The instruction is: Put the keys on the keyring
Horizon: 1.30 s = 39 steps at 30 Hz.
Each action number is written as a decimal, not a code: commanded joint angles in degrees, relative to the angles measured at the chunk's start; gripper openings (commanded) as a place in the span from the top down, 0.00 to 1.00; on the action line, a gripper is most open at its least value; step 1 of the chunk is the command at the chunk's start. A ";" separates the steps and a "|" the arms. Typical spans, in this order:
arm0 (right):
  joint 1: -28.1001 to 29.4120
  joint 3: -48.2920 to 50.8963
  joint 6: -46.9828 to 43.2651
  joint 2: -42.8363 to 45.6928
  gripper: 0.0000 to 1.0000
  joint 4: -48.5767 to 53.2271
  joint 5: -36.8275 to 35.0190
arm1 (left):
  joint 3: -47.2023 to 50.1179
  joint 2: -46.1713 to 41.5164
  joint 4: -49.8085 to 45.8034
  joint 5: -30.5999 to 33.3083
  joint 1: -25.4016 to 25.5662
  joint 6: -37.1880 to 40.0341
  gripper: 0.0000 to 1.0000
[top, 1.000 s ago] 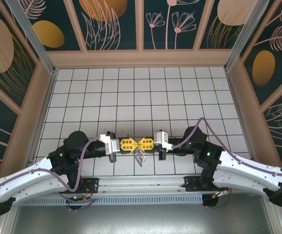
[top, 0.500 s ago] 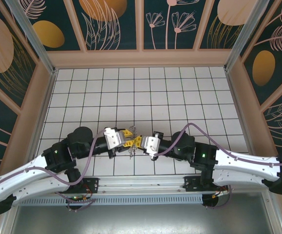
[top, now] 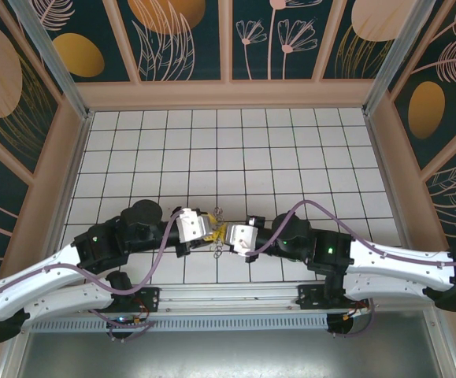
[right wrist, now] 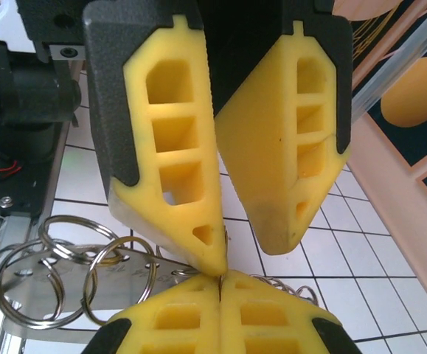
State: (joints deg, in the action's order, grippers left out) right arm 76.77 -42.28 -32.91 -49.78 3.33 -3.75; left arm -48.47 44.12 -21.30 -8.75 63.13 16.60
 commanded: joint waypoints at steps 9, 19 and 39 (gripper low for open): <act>0.98 -4.00 -1.99 1.37 1.00 -0.58 7.75 | -1.71 1.50 -3.35 1.42 -0.20 2.74 0.89; 0.97 -3.05 -1.07 2.99 1.00 -2.33 7.92 | 1.03 -0.93 2.09 0.64 -0.16 3.09 1.00; -0.04 2.27 5.43 2.71 0.74 -8.85 5.80 | 10.78 -11.04 25.96 -10.40 -0.18 -3.04 1.00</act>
State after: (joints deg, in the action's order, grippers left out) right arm 76.93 -41.28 -29.08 -47.51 -3.62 2.24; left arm -37.50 34.09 -4.36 -15.38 62.89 15.31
